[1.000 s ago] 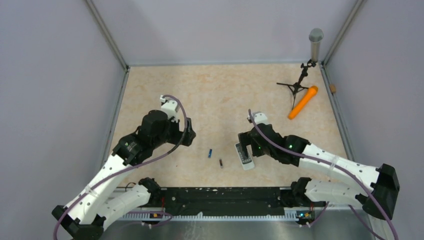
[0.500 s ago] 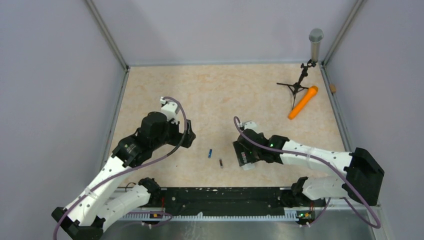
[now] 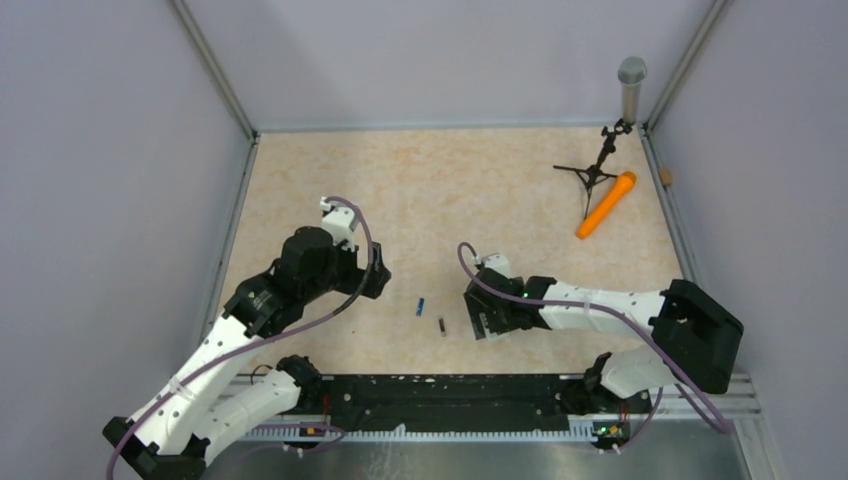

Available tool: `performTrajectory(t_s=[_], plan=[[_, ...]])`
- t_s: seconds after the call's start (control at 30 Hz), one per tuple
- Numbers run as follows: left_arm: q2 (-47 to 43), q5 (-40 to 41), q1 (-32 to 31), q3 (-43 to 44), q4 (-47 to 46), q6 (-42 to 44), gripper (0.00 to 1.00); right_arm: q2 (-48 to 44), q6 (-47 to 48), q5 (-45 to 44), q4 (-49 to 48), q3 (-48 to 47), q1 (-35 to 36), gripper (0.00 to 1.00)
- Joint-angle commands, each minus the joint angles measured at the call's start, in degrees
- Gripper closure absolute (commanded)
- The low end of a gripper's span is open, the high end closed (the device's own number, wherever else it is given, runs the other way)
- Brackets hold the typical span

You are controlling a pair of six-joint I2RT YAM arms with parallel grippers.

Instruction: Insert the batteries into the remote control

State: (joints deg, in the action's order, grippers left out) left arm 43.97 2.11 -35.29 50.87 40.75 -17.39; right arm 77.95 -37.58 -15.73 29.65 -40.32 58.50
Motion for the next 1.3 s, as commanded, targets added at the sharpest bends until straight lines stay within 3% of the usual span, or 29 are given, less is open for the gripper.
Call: performTrajectory(t_s=[0.0,0.3,0.5,0.63,0.67,0.7,0.97,1.27], plan=[[-1.0,-1.0,0.1,-0.4,-2.0,0.5,0.01,0.9,-2.1,-0.5,-2.6,0.9,0.7,0.18],[-1.1,-0.9,0.1,-0.6,-1.9,-0.3,0.01,3.1,-3.2,-1.9,-1.8,0.9,1.4,0.34],[-1.5,-0.8,0.1,-1.6,-2.1,-5.8,0.01,5.1,-4.3,-5.4,1.1,-0.8,3.6,0.51],[-2.4,-1.8,0.1,-3.2,-3.2,-8.1,0.01,5.9,-4.4,-5.8,1.2,-1.5,3.8,0.77],[-2.6,-1.8,0.1,-3.5,-3.5,-9.2,0.01,5.8,-4.5,-5.9,1.3,-1.7,3.9,0.92],[-2.9,-1.8,0.1,-3.8,-3.8,-9.8,0.01,5.7,-4.6,-6.1,1.6,-2.0,3.9,1.0],[-3.5,-1.8,0.1,-8.1,-8.3,-15.7,0.01,0.4,-3.5,-5.7,1.8,-2.6,3.9,1.0],[-3.2,-13.1,0.6,-12.6,-19.7,-19.0,0.01,-9.5,1.6,2.4,-1.8,-1.5,0.1,1.0]])
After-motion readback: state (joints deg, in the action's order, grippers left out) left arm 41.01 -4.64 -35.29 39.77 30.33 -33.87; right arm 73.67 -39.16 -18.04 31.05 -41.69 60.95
